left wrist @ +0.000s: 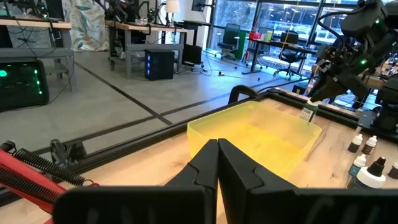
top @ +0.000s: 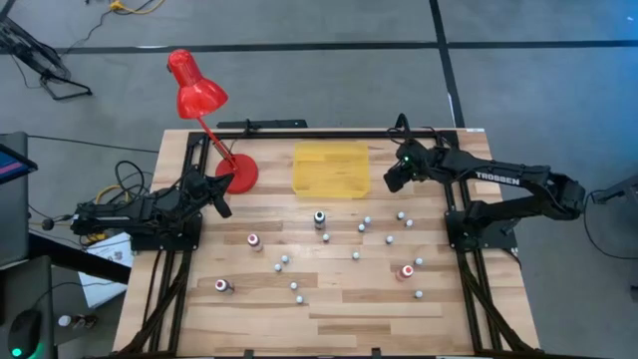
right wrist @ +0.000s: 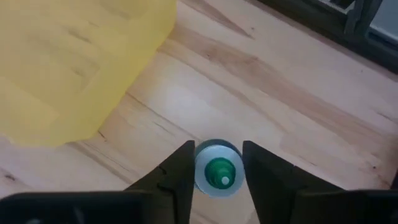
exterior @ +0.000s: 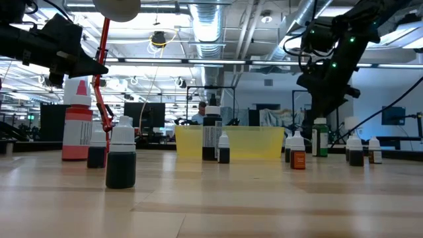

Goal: Pick & Place food coloring
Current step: Put the large green food coloring bottle into the yellow bin

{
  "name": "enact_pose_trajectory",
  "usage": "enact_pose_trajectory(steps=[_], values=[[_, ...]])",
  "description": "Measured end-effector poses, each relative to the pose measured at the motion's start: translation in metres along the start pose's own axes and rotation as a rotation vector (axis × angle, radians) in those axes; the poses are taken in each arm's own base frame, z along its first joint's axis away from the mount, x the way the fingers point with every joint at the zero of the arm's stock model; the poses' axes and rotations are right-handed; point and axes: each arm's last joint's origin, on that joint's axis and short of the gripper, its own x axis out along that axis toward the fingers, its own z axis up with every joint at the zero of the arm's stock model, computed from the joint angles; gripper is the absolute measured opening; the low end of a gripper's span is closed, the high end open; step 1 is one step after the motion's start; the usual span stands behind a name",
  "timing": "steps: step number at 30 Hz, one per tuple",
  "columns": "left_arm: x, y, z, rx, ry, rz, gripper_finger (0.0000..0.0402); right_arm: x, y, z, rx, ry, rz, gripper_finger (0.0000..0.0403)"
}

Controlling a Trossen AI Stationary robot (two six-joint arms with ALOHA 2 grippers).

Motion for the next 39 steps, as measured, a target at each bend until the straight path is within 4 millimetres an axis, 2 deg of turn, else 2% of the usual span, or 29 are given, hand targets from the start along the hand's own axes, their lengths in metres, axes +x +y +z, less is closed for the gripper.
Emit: enact_pose_trajectory(steps=[7,11,21,30,36,39], values=[[0.000,0.000,0.000,0.000,0.000,0.000,0.0000,0.001,-0.001,-0.002,-0.005,0.019,-0.004,0.0188],[0.000,0.000,0.000,0.000,0.000,0.000,0.0000,0.001,-0.001,0.000,-0.023,-0.012,-0.029,0.0197],[0.000,0.000,0.000,0.003,0.003,0.000,0.0000,0.001,-0.004,-0.003,-0.030,0.025,-0.058,0.0127],[0.000,0.000,0.000,0.003,0.003,0.000,0.0000,0.005,-0.006,-0.004,-0.046,0.046,-0.082,0.0149],[0.000,0.000,0.000,0.003,0.004,-0.001,0.0000,0.011,-0.004,-0.002,-0.056,0.062,-0.096,0.0107],[0.000,0.000,-0.001,0.008,0.008,0.001,0.0000,0.012,-0.004,-0.002,-0.073,0.058,-0.093,0.0103]])
